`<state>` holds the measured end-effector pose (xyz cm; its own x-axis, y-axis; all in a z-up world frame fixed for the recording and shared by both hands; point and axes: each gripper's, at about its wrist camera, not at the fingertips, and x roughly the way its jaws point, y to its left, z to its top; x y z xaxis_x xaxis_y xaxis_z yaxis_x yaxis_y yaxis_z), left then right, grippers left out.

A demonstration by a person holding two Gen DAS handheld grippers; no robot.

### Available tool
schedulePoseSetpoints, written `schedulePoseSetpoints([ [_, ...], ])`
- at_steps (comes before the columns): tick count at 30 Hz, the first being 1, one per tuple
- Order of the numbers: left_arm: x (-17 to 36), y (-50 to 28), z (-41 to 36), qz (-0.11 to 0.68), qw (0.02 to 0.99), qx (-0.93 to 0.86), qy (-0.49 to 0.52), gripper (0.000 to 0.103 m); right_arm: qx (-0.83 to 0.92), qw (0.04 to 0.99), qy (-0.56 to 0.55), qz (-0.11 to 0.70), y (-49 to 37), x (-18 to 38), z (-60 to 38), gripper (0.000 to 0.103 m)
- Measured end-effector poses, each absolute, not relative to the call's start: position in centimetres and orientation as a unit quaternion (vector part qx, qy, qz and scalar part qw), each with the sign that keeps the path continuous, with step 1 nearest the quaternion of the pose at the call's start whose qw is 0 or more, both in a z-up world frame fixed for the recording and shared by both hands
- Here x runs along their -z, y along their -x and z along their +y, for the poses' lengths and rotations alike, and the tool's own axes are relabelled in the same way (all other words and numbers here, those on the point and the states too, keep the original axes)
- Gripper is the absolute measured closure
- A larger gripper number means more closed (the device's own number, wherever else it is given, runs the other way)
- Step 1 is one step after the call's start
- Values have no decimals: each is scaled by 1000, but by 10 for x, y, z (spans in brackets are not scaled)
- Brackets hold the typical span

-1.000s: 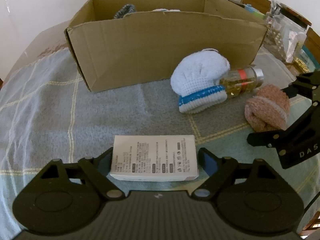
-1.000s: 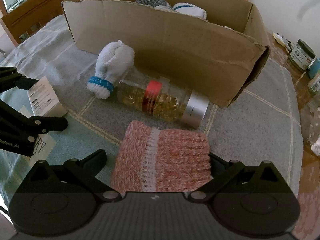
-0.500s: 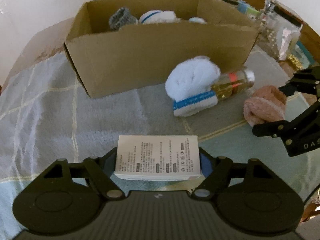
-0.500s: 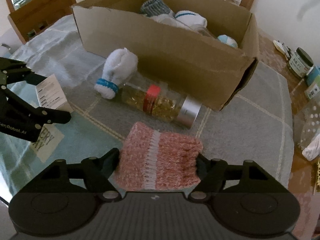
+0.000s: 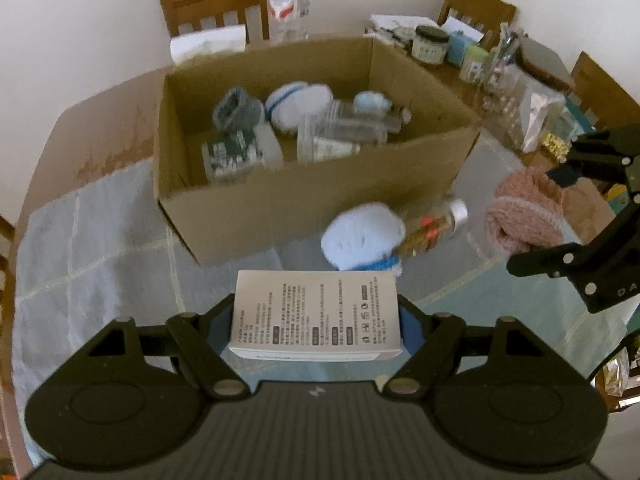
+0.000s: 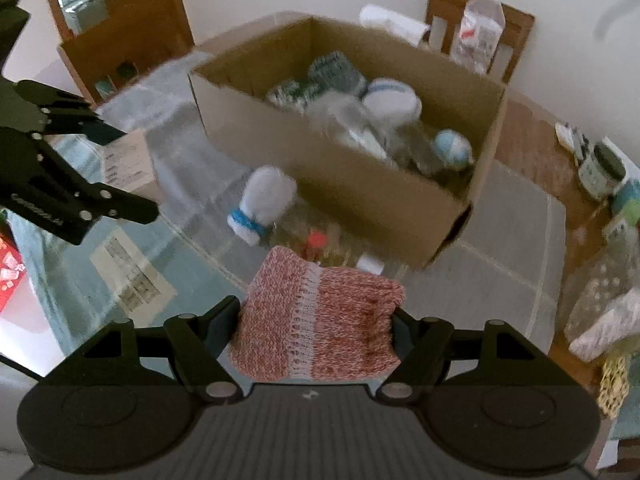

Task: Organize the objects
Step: 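Drop the white box into the box with the left gripper while the right drops the pink sock in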

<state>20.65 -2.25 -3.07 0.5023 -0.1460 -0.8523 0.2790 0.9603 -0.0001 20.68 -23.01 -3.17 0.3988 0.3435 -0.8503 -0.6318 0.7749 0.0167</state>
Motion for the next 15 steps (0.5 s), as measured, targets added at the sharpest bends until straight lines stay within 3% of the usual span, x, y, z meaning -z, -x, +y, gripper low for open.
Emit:
schedulePoseSetpoints([
  [15, -13, -276, -18, 427, 894, 98, -93, 24, -308, 847, 158, 403, -247, -26, -219, 23],
])
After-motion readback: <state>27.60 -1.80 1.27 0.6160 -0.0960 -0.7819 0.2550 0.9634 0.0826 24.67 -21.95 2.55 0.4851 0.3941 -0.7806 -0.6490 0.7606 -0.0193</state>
